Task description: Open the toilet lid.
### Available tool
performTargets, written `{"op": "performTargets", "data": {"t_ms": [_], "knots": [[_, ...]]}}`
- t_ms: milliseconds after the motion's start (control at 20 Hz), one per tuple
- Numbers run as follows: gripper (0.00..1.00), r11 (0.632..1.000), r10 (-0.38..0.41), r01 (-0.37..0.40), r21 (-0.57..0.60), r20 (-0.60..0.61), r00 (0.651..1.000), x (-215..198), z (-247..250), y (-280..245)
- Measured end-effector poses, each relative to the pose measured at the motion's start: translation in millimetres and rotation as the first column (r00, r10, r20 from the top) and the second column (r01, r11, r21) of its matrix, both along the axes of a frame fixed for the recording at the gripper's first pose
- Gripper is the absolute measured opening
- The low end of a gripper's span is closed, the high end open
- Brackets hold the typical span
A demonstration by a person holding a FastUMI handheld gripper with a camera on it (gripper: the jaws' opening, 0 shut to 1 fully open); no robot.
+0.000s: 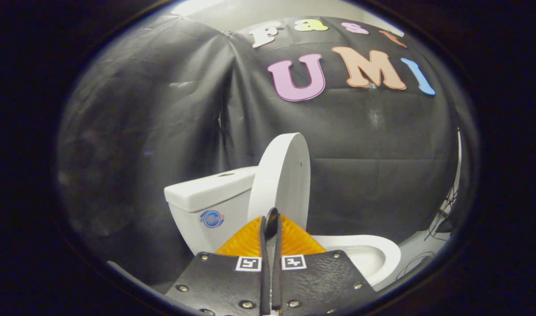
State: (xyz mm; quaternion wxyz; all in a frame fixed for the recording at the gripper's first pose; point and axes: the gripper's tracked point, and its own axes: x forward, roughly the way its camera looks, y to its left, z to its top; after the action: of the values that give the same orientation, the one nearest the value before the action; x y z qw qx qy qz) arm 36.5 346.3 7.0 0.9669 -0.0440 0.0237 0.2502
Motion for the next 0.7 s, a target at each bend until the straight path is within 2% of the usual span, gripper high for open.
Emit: {"op": "performTargets", "data": {"t_ms": [700], "knots": [[0.03, 0.996, 0.083, -0.083, 0.021, 0.018, 0.996, -6.6, -7.0, 36.9]]}}
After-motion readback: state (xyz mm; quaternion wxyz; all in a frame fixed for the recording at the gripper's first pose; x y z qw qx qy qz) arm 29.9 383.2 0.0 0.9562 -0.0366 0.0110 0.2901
